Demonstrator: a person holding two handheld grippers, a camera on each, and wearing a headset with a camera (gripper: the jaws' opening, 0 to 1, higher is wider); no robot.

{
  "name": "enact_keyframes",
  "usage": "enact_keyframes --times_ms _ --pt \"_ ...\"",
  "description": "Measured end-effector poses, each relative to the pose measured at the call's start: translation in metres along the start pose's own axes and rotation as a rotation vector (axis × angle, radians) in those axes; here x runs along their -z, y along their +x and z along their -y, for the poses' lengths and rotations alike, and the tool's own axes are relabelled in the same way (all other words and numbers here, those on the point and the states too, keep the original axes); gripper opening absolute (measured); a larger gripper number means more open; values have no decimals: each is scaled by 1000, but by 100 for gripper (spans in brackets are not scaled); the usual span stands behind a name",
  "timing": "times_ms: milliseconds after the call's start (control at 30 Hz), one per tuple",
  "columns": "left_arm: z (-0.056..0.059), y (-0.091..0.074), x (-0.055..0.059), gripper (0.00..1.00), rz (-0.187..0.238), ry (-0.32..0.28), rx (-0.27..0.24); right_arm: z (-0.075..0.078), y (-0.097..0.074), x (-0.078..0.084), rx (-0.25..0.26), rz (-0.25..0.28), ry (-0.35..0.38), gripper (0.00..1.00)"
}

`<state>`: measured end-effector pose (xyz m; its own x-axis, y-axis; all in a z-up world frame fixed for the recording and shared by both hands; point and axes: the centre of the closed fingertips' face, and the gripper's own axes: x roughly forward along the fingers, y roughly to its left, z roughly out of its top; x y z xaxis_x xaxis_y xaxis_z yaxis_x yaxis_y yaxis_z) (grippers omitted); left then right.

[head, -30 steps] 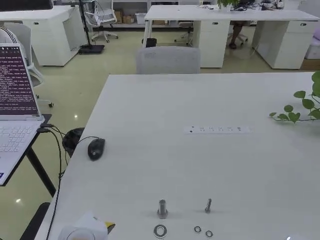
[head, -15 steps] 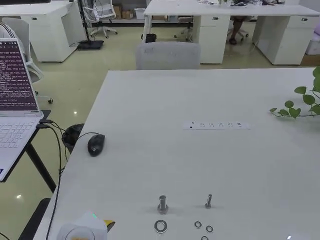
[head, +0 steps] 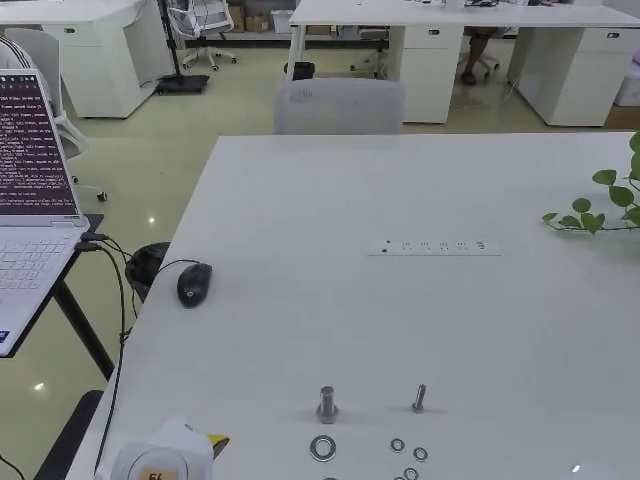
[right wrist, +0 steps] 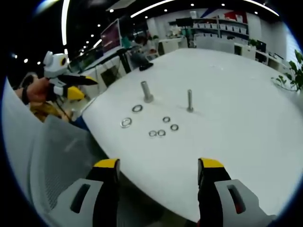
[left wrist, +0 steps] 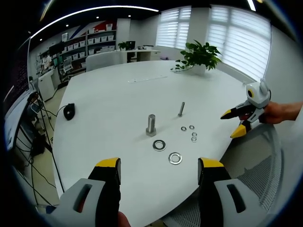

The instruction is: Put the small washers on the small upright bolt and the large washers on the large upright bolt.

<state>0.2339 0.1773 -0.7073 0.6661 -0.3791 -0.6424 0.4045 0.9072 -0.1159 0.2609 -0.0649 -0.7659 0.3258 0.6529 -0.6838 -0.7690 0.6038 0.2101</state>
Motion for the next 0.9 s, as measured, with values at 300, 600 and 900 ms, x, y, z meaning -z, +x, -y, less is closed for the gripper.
enact_keyframes --times_ms 300,600,900 --pt "1 1 -1 66 -1 2 3 -1 0 1 0 -5 0 68" --pt "2 2 -1 66 -6 8 9 1 -1 2 4 -4 7 68" --pt "7 0 -4 66 0 19 10 1 -2 2 14 -1 -11 66"
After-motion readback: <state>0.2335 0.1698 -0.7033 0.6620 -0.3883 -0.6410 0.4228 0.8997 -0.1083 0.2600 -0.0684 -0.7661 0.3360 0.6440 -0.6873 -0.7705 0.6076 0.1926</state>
